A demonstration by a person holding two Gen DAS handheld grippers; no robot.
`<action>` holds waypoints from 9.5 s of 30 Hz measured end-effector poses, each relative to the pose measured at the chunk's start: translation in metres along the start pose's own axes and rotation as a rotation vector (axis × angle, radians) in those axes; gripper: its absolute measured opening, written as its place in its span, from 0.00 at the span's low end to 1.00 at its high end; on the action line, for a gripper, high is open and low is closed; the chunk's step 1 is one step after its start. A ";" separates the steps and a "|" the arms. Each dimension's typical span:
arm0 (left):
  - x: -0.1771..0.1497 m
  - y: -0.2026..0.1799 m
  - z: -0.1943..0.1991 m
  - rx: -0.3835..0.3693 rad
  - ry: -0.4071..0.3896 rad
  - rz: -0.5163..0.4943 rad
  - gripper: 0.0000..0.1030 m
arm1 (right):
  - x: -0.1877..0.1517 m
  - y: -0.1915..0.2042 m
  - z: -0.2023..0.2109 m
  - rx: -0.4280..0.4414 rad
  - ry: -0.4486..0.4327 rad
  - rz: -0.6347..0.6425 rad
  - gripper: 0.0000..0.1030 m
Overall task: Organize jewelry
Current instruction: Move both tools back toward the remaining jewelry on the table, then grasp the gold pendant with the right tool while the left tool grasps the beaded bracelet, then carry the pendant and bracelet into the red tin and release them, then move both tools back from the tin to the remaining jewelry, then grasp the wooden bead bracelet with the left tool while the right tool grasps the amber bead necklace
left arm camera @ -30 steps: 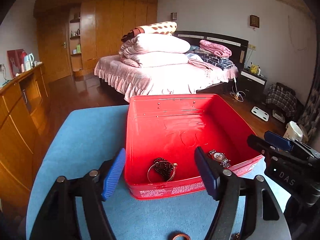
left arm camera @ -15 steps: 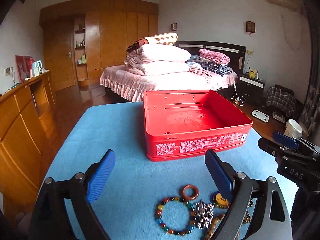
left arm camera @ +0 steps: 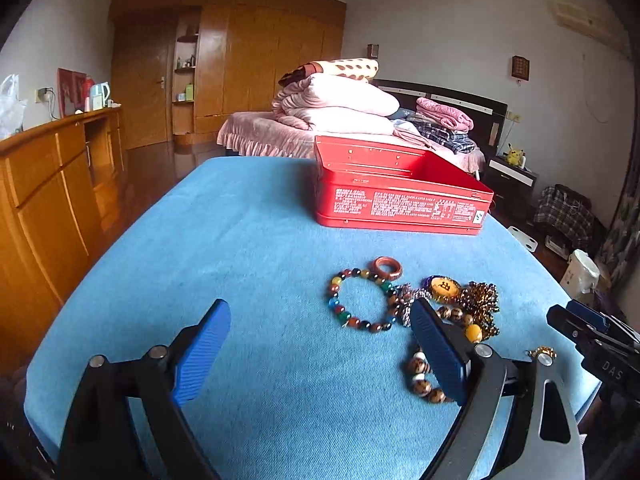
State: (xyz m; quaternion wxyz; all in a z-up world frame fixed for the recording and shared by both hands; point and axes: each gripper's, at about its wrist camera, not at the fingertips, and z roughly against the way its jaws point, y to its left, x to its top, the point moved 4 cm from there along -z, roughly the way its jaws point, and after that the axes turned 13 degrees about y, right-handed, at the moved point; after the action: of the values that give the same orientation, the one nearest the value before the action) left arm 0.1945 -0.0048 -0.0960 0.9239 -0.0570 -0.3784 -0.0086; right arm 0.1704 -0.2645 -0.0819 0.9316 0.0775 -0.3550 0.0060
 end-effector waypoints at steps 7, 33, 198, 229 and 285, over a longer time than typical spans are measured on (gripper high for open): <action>-0.023 0.005 0.012 0.030 -0.020 0.015 0.87 | -0.031 0.011 0.004 0.002 0.012 0.021 0.56; -0.048 -0.011 0.013 0.052 0.003 -0.027 0.87 | -0.038 0.030 -0.005 -0.055 -0.005 0.130 0.31; 0.024 -0.038 -0.013 -0.041 0.054 -0.161 0.75 | 0.047 0.027 -0.031 0.032 0.079 0.035 0.44; -0.007 -0.022 -0.025 -0.050 0.181 -0.062 0.20 | 0.023 0.047 -0.040 0.065 0.137 0.070 0.54; 0.022 -0.014 0.005 -0.166 0.050 -0.021 0.11 | 0.041 0.058 -0.021 0.058 0.090 0.139 0.32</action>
State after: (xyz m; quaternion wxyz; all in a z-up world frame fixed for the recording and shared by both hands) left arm 0.2057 -0.0180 -0.0751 0.9250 -0.1292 -0.3537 -0.0513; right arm 0.2111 -0.2056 -0.0615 0.9414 0.0793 -0.3167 0.0844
